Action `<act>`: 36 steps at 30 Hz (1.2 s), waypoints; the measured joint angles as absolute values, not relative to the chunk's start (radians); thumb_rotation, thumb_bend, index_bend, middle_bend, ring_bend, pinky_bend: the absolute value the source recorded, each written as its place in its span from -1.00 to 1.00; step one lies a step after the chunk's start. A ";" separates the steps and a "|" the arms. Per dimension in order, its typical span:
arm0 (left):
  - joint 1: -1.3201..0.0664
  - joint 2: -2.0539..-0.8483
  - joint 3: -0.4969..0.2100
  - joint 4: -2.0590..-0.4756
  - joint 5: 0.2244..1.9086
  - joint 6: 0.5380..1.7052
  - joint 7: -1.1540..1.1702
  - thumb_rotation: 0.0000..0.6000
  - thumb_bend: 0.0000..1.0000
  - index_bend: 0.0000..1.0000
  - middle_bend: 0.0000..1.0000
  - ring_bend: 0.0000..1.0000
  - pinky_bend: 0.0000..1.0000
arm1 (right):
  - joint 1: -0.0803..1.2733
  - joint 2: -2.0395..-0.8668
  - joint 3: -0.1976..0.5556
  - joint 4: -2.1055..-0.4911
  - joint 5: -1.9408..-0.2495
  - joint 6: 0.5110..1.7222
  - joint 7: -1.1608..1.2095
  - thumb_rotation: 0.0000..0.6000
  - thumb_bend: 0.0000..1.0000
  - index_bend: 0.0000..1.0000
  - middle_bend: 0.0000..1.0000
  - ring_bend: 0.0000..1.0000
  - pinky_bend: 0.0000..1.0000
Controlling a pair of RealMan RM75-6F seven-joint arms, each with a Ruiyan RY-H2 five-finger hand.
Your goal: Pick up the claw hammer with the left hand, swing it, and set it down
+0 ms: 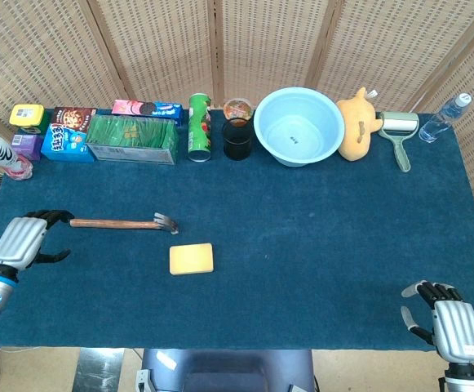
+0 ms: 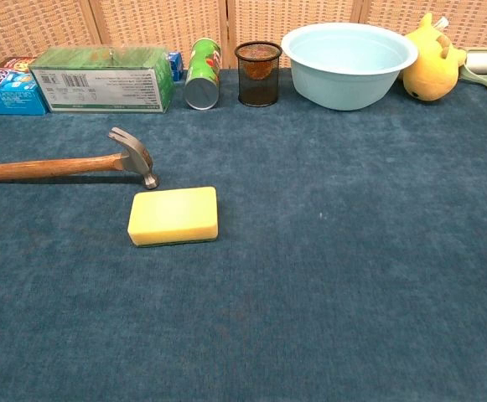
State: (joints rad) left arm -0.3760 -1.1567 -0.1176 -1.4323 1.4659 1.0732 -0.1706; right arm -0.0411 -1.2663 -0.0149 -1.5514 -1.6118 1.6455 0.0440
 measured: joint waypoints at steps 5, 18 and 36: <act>-0.453 -1.218 -0.125 -1.369 1.466 0.991 -0.175 1.00 -0.53 -0.43 -0.31 -0.41 -0.35 | -0.041 -1.266 -0.013 -1.547 -1.608 1.638 0.051 1.00 -0.24 -0.06 -0.09 -0.17 -0.37; -0.570 -1.379 -0.126 -1.210 1.441 0.881 -0.155 1.00 -0.45 -0.43 -0.31 -0.41 -0.35 | -0.055 -1.265 -0.003 -1.531 -1.589 1.642 0.073 1.00 -0.24 -0.06 -0.09 -0.17 -0.37; -0.662 -1.483 -0.108 -1.103 1.393 0.773 -0.111 1.00 -0.24 -0.43 -0.31 -0.41 -0.35 | -0.083 -1.257 0.003 -1.540 -1.585 1.672 0.066 1.00 -0.24 -0.06 -0.09 -0.17 -0.36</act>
